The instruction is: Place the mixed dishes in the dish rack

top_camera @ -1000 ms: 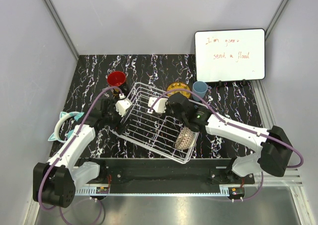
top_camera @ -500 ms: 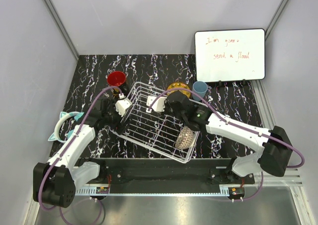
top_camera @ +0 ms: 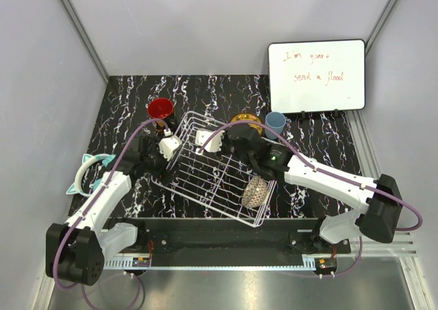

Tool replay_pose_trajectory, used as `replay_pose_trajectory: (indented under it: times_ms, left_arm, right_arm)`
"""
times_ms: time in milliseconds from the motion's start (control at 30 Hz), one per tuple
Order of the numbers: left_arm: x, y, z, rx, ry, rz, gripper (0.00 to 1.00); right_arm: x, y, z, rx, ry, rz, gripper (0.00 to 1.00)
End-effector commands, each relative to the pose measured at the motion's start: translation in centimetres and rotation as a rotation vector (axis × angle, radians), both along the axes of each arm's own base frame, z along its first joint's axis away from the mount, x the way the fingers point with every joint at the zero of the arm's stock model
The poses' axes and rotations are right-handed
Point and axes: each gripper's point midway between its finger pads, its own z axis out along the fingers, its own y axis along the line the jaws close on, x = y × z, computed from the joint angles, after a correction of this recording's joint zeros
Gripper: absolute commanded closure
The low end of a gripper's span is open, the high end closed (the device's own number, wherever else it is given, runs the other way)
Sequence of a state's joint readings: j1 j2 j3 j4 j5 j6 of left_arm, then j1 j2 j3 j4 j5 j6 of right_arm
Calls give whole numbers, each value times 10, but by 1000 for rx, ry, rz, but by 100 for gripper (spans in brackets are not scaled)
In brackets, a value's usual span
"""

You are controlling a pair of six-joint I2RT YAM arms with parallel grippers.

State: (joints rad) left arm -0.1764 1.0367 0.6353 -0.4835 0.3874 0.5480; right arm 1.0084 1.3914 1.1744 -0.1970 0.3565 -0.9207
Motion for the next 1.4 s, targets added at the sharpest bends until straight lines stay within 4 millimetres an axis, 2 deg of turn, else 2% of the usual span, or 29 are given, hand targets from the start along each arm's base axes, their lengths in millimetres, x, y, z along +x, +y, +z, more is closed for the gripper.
replay_pose_trajectory:
  times_ms: [0, 167, 333, 500, 667, 1067, 1367]
  left_arm:
    - [10, -6, 13, -37, -43, -10, 1]
    - [9, -5, 14, -35, -44, -6, 1]
    - [8, -5, 12, -34, -37, -8, 1]
    - [8, -5, 13, -35, -36, -7, 1]
    - [7, -5, 12, -34, -36, -8, 1]
    - [9, -6, 16, -39, -39, -6, 1]
    - [10, -6, 16, -43, -32, -1, 1]
  right_arm:
    - [13, -12, 98, 149, -238, -72, 100]
    - [20, -18, 94, 138, -244, -96, 100]
    - [18, -24, 109, 172, -261, -105, 100]
    - [18, -28, 108, 172, -262, -117, 100]
    - [15, -32, 116, 194, -269, -122, 100]
    - [37, -41, 67, 184, -168, -160, 100]
    - [54, -33, 48, 210, -132, -146, 100]
